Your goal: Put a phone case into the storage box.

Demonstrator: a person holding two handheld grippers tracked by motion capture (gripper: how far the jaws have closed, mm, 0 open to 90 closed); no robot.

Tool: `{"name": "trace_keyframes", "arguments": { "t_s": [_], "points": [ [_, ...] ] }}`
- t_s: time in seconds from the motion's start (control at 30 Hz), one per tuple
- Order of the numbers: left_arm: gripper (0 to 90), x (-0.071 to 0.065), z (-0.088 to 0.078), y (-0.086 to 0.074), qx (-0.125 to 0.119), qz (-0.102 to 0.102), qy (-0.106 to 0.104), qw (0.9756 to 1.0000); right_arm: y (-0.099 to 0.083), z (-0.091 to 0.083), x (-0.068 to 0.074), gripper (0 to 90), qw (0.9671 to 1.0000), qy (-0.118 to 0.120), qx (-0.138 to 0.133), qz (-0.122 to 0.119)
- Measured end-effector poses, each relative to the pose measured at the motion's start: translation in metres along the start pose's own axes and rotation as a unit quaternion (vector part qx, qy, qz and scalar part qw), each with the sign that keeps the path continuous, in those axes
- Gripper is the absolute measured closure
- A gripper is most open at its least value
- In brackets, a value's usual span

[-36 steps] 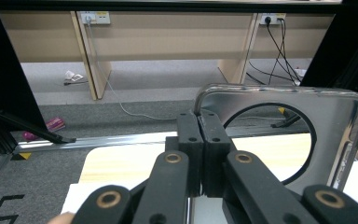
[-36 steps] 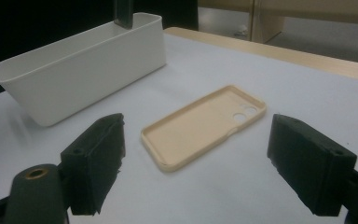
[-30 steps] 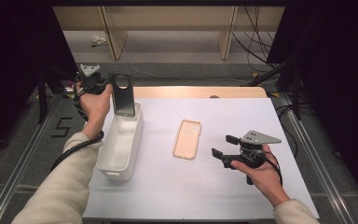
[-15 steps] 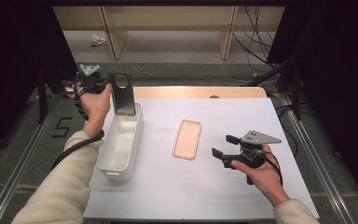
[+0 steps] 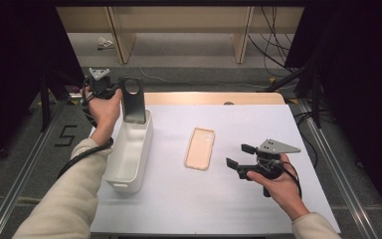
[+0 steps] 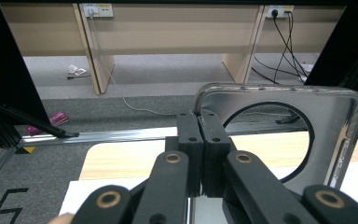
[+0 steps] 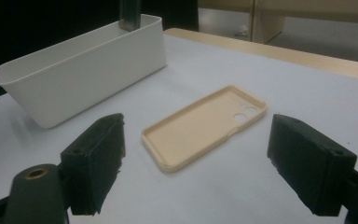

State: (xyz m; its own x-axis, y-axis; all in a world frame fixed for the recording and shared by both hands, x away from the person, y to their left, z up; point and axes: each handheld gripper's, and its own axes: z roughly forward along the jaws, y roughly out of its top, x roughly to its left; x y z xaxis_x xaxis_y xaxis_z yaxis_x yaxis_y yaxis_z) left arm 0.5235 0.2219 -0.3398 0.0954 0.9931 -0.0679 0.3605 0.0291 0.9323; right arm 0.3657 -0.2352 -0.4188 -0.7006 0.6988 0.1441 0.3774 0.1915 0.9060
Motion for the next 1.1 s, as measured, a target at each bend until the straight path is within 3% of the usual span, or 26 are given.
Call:
{"name": "trace_keyframes", "arguments": {
  "t_s": [0.13, 1.1],
  "points": [
    [88.5, -0.001, 0.003, -0.001, 0.009, 0.008, 0.000, 0.9999, 0.000, 0.000, 0.000, 19.8, 1.0000, 0.000, -0.001, -0.001],
    [88.4, 0.005, 0.020, -0.023, 0.047, 0.008, 0.003, 0.9988, 0.000, 0.000, 0.001, 19.9, 1.0000, 0.004, 0.000, 0.000]
  ]
}}
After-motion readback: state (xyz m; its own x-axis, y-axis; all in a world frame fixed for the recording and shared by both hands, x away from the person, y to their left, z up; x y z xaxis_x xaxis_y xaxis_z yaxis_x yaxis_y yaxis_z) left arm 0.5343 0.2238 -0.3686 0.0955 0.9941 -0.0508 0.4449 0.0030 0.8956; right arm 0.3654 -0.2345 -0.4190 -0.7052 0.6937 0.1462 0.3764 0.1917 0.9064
